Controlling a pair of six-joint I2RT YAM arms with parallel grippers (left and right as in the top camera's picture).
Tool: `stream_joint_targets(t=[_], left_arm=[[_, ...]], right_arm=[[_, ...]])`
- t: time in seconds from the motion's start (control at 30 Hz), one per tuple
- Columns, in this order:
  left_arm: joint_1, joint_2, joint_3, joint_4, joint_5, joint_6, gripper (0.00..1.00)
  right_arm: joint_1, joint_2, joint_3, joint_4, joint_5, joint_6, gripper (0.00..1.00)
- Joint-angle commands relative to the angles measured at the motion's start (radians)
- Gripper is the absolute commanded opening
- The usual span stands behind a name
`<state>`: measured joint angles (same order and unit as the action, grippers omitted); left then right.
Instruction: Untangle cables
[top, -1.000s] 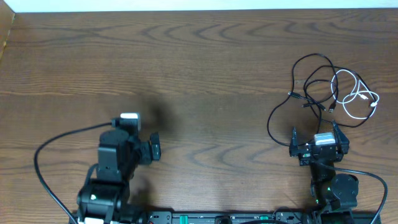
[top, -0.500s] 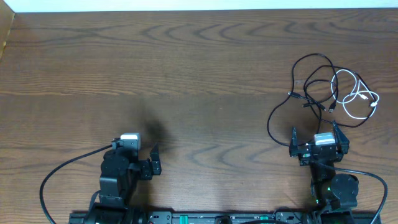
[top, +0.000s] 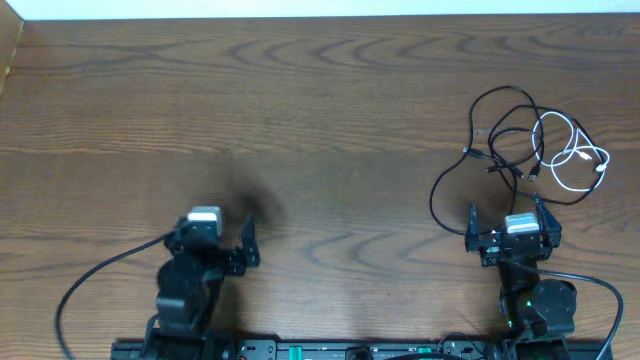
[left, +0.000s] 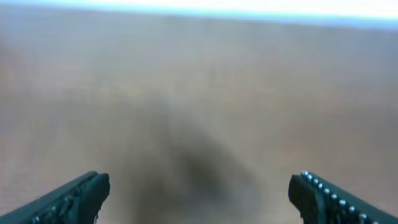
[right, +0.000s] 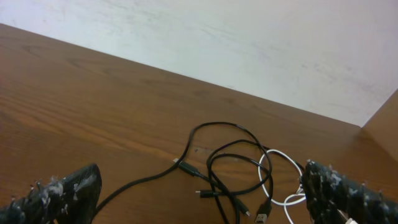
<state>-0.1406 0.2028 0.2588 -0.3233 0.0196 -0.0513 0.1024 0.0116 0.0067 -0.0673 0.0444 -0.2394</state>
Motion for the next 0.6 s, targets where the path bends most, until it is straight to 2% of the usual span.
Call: stream_joint_targets(t=[0.0, 0.1, 0.2, 0.57], left_arm=[[-0.002, -0.079, -0.052, 0.215, -0.006, 0.002, 0.98], [-0.002, -0.148, -0.113, 0.412, -0.006, 0.002, 0.98], [-0.001, -0.202, -0.16, 0.472, -0.006, 0.002, 0.98], [0.0, -0.202, -0.255, 0.413, -0.006, 0.002, 0.98]], right_arm=[[0.006, -0.008, -0.002, -0.005, -0.002, -0.008, 0.99], [0.006, -0.008, -0.002, -0.005, -0.002, -0.008, 0.99], [0.005, -0.008, -0.002, -0.005, -0.002, -0.008, 0.99], [0.001, -0.008, -0.002, -0.005, -0.002, -0.008, 0.99]])
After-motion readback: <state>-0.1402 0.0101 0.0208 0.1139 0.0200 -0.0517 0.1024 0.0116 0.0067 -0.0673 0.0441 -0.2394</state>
